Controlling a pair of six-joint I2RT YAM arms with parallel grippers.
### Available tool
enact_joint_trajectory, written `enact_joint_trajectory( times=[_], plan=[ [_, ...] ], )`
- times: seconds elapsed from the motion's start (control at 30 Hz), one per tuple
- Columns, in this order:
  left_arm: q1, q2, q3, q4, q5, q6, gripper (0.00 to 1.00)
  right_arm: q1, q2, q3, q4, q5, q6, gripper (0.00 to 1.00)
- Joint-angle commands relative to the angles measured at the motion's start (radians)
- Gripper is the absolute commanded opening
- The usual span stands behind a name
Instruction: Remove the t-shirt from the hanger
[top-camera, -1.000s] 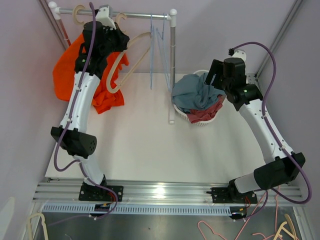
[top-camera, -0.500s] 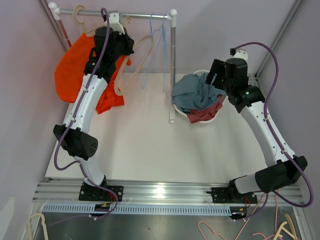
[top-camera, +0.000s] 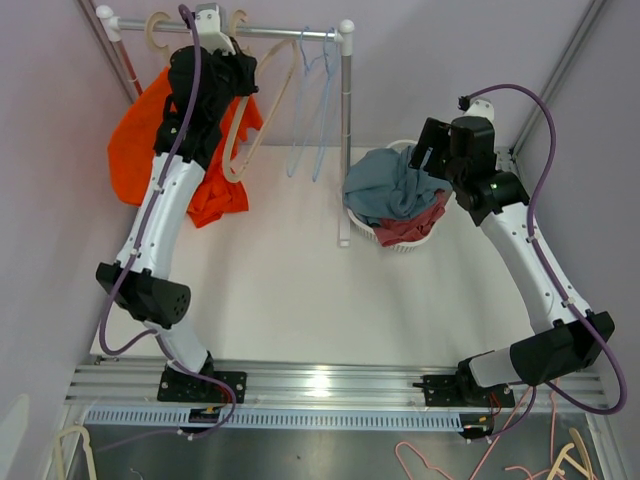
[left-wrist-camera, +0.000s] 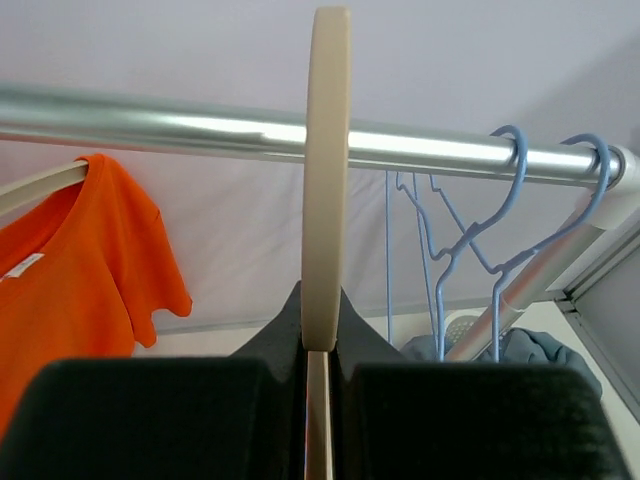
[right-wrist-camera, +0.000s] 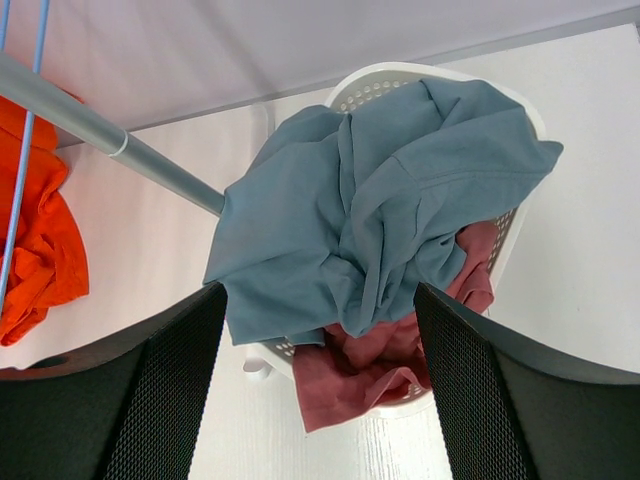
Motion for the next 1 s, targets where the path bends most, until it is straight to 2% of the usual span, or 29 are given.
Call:
enact_joint_trajectory(
  times=[0.0, 0.07, 0.23, 0.37, 0.77, 0.97],
  plan=[
    [-0.006, 0.034, 0.148, -0.011, -0.002, 0.035, 0.0, 0.009, 0.001, 0.031, 0.029, -0.007, -0.009, 0.8],
    [-0.006, 0.094, 0.294, -0.071, 0.012, 0.037, 0.01, 0.012, -0.004, 0.033, 0.029, -0.008, -0.007, 0.8],
    [-0.008, 0.175, 0.344, -0.104, 0.064, 0.023, 0.01, 0.013, -0.019, 0.022, 0.033, -0.002, -0.007, 0.8],
    [-0.008, 0.247, 0.443, -0.177, 0.107, 0.011, 0.0, 0.013, -0.031, 0.01, 0.036, -0.001, -0.009, 0.8],
    [-0.008, 0.289, 0.457, -0.222, 0.204, 0.037, 0.01, 0.023, -0.061, -0.019, 0.046, -0.005, -0.001, 0.8],
    [-0.008, 0.275, 0.414, -0.208, 0.326, 0.049, 0.02, 0.036, -0.07, -0.029, 0.047, 0.005, 0.002, 0.81]
  ],
)
